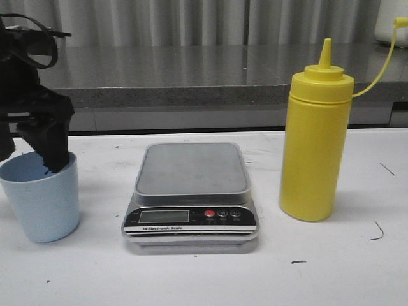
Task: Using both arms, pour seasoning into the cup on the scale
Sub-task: 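Lower the left gripper around the light-blue cup and grasp it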
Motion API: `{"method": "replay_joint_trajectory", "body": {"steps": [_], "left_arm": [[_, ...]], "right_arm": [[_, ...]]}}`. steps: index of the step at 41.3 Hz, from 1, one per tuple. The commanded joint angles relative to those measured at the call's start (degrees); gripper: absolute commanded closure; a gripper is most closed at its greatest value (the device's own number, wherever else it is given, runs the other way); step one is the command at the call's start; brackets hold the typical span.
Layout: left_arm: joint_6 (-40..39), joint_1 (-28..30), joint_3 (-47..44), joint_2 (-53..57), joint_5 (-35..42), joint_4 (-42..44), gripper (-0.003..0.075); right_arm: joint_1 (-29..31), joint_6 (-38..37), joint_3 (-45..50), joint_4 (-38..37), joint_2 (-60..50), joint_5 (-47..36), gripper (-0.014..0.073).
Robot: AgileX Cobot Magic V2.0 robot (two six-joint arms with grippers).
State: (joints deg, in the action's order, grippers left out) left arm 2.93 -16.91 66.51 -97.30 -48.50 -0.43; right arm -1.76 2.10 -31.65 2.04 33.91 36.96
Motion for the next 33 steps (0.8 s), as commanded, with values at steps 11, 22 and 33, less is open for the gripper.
{"method": "replay_joint_trajectory", "body": {"steps": [11,22,33], "left_arm": [[-0.4,-0.4,2.1,0.5,-1.2,-0.4,0.0379],[-0.4,-0.4,2.2,0.5,-3.3,-0.4,0.0578],[-0.4,-0.4,5.1,0.8,-6.1,-0.5,0.0740]], "right_arm": [[-0.1,0.2,-2.0,-0.3,0.4,-3.3,0.0134],[-0.1,0.2,-2.0,-0.3,0.4,-3.3,0.0134],[-0.1,0.2,-2.0,-0.3,0.4,-3.3,0.0134]]}}
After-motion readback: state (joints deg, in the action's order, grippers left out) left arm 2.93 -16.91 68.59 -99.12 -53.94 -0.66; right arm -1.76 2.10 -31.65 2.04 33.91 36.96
